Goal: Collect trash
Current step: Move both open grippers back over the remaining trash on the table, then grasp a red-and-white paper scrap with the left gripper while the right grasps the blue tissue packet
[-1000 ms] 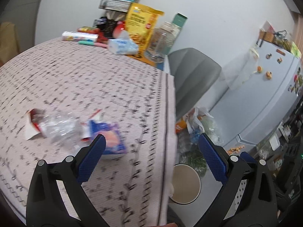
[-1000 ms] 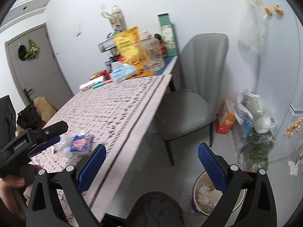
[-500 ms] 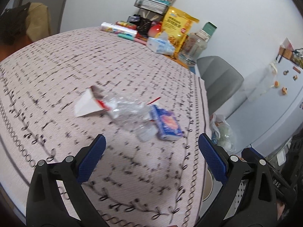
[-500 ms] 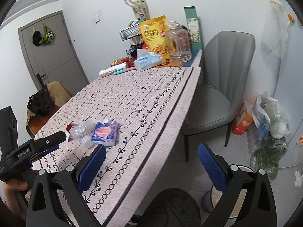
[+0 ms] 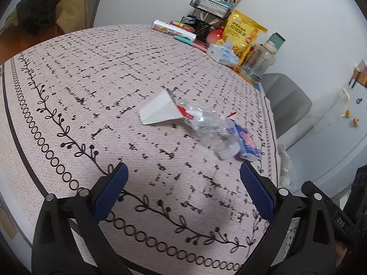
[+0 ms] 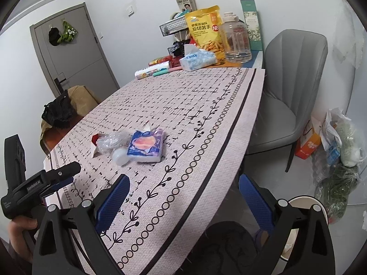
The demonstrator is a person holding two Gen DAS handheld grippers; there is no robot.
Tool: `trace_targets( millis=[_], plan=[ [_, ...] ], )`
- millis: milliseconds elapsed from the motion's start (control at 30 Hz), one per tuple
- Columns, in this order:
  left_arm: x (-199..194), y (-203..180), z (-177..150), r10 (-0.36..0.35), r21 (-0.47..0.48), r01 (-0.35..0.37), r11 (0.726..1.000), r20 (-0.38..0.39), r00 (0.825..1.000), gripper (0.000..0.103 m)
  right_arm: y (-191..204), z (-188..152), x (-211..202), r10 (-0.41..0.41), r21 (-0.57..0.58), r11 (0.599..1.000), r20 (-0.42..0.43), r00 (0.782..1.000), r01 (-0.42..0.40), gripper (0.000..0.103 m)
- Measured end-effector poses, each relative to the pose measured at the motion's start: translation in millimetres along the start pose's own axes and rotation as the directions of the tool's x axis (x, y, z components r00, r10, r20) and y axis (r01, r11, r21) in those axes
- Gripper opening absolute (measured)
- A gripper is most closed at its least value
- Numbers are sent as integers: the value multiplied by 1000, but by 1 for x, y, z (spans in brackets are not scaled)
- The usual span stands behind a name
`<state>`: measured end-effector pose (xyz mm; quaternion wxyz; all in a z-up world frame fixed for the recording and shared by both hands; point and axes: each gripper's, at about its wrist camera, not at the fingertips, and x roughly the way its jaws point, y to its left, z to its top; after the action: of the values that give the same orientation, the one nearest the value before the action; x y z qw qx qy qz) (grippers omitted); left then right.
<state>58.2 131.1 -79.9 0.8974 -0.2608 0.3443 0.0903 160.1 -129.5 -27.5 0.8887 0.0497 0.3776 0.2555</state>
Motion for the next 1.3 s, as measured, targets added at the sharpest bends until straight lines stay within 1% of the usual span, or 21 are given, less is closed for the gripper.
trace_targets(
  millis=[233, 367, 467, 533, 633, 733, 800, 833, 900, 1033, 1133, 1233, 1267, 1300],
  plan=[
    [10, 8, 4, 5, -19, -5, 1000, -14, 1000, 97, 2, -2, 9, 19, -6, 1000, -16, 1000, -19, 94],
    [19, 5, 10, 5, -5, -5, 1000, -22, 1000, 97, 2, -1, 12, 25, 0, 1000, -15, 1000, -25, 94],
    [24, 4, 18, 14, -2, -14, 1000, -9, 1000, 96, -1, 0, 14, 23, 8, 1000, -15, 1000, -23, 94],
    [24, 9, 25, 16, -21, -16, 1000, 3, 1000, 94, -4, 0, 14, 21, 12, 1000, -16, 1000, -20, 94],
    [27, 19, 36, 25, -65, -25, 998, 13, 1000, 85, -7, 0, 15, 13, 15, 1000, -19, 1000, -13, 94],
    [33, 21, 45, 13, -73, -12, 997, 14, 1000, 77, -11, 1, 16, 7, 25, 1000, -22, 1000, -6, 94],
    [36, 22, 50, 18, -79, -17, 997, 22, 1000, 69, -11, 2, 16, 5, 30, 1000, -23, 1000, -5, 93],
    [38, 25, 53, 23, -93, -21, 995, 25, 999, 66, -11, 3, 16, 6, 29, 1000, -22, 1000, -5, 93],
    [41, 29, 58, 22, -124, -19, 992, 27, 999, 57, -9, 5, 16, 7, 22, 1000, -19, 1000, -7, 93],
    [47, 33, 64, 21, -145, -17, 989, 32, 999, 52, -5, 8, 19, 15, 9, 1000, -21, 1000, -14, 93],
    [58, 35, 66, 18, -153, -17, 988, 7, 1000, 49, -1, 9, 22, 17, 2, 1000, -25, 1000, -17, 93],
    [58, 36, 64, 15, -153, -14, 988, 5, 1000, 45, 2, 9, 22, 19, -3, 1000, -27, 999, -19, 93],
    [57, 37, 64, 12, -151, -12, 988, 3, 1000, 42, 4, 9, 23, 19, -6, 1000, -27, 999, -19, 93],
    [53, 37, 62, -3, -143, 4, 990, 10, 1000, 33, 4, 9, 23, 20, -7, 1000, -29, 999, -20, 93]
  ],
)
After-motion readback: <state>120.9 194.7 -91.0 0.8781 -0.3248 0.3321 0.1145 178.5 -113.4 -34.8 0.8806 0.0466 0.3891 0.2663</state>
